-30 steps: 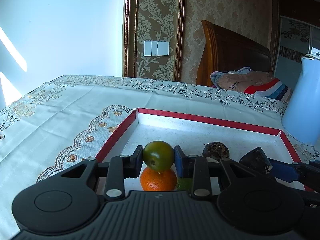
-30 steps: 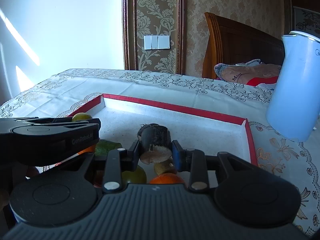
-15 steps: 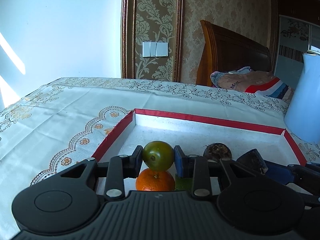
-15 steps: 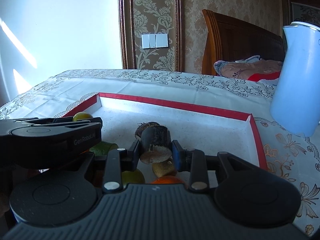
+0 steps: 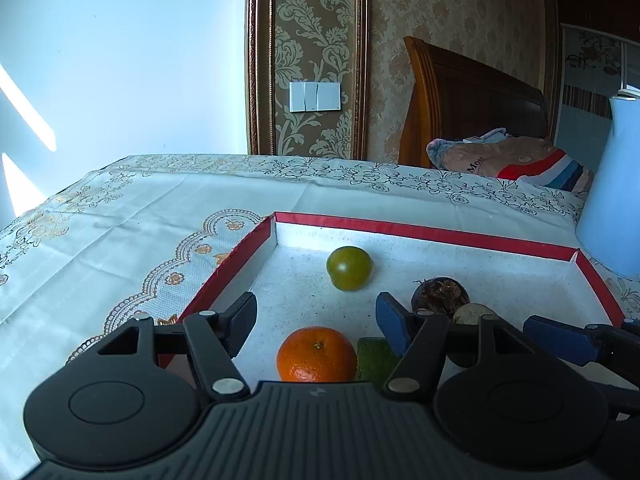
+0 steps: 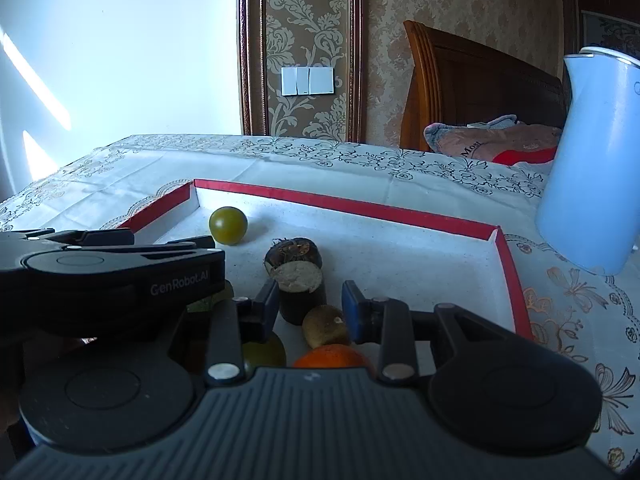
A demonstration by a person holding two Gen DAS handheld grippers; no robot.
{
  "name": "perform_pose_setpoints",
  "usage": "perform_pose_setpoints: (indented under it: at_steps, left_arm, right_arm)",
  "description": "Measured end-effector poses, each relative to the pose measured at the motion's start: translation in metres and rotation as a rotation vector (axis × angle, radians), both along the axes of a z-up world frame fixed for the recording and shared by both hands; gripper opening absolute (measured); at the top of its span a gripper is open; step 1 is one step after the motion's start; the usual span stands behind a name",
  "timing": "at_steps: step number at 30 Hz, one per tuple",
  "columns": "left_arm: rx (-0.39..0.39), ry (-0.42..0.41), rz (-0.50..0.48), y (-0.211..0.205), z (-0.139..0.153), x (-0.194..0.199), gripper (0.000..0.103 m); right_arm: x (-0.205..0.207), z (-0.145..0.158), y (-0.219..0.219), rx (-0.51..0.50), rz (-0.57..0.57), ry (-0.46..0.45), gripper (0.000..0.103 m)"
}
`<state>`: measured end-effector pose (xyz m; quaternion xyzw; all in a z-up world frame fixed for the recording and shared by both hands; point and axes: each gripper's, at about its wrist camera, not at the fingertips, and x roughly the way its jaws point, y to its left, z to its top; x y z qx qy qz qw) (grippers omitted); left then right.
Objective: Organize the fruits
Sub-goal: 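Lower the tomato and cylinder into the box and open both grippers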
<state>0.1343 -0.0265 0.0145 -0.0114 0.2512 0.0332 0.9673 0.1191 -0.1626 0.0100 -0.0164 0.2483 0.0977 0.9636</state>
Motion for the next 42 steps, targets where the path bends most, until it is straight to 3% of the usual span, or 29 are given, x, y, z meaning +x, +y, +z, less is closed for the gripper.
perform_pose_setpoints:
  at_steps: [5,12,16,27,30,42]
  left_arm:
    - [-0.007,0.009,0.009,0.002,-0.001,0.001,0.077]
    - [-0.016,0.020,0.013,0.003,-0.003,0.001,0.078]
    - [-0.023,0.022,0.021,0.005,-0.002,0.000,0.084]
    - [-0.028,0.007,0.025,0.006,0.003,-0.014,0.087]
    - [-0.016,-0.008,0.024,0.005,0.005,-0.020,0.087]
    - [-0.056,-0.025,0.027,0.011,0.009,-0.046,0.088]
  right_arm:
    - [-0.001,0.000,0.000,0.003,0.000,0.003,0.031]
    - [-0.002,-0.001,-0.001,0.007,-0.001,0.003,0.031]
    - [-0.003,-0.001,-0.002,0.010,-0.004,0.000,0.031]
    - [-0.014,0.002,-0.007,0.030,-0.020,-0.017,0.040]
    - [-0.018,0.002,-0.007,0.028,-0.028,-0.025,0.047]
    - [-0.042,0.006,-0.007,0.024,-0.036,-0.060,0.055]
